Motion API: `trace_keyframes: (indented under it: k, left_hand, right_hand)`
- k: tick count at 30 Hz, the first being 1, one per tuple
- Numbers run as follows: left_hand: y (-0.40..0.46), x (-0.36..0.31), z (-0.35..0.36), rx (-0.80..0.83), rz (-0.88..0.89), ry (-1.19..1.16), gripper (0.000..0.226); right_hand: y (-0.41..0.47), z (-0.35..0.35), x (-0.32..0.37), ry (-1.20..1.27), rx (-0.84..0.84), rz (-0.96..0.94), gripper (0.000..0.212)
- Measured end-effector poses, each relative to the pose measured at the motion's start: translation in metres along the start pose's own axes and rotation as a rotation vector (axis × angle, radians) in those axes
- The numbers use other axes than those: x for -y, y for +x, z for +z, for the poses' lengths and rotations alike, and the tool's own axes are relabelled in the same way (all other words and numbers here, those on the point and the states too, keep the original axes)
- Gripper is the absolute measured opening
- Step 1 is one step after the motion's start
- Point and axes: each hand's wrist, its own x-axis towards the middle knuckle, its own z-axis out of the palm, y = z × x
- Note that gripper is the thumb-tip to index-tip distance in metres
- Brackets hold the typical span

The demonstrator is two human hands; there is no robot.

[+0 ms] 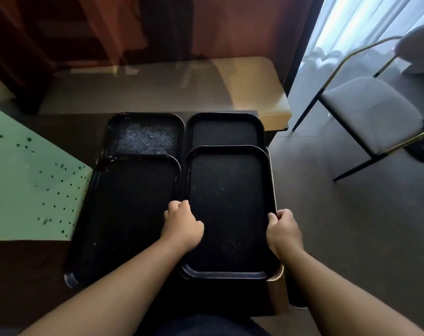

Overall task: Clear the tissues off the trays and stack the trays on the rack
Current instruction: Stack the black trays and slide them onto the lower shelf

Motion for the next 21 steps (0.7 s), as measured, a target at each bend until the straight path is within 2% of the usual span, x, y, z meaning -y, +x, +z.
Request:
trace_keyframes:
  k: [4,8,13,17,21]
  left_hand:
    - [0.011,-0.006,-0.007,0.006,0.025,-0.044,0.067]
    - [0.023,-0.01,-0.014,-0.017,0.056,-0.086,0.068]
    - [0.036,-0.014,-0.015,-0.021,0.077,-0.094,0.066]
    - [0.04,-0.014,-0.008,0.0,0.088,-0.058,0.065]
    - [0.043,-0.017,-0.003,-0.015,0.078,-0.011,0.062]
  right_hand:
    - [0.009,-0.005,0.018,0.166,-0.068,-0.119,0.021]
    - [0.032,-0.01,0.05,0.223,-0.074,-0.163,0.023]
    - [0.069,-0.015,0.079,0.181,-0.035,-0.151,0.022]
    - [0.089,-0.012,0.081,0.058,-0.024,-0.096,0.012]
    - [0.089,-0.006,0.077,0.022,-0.014,-0.06,0.032]
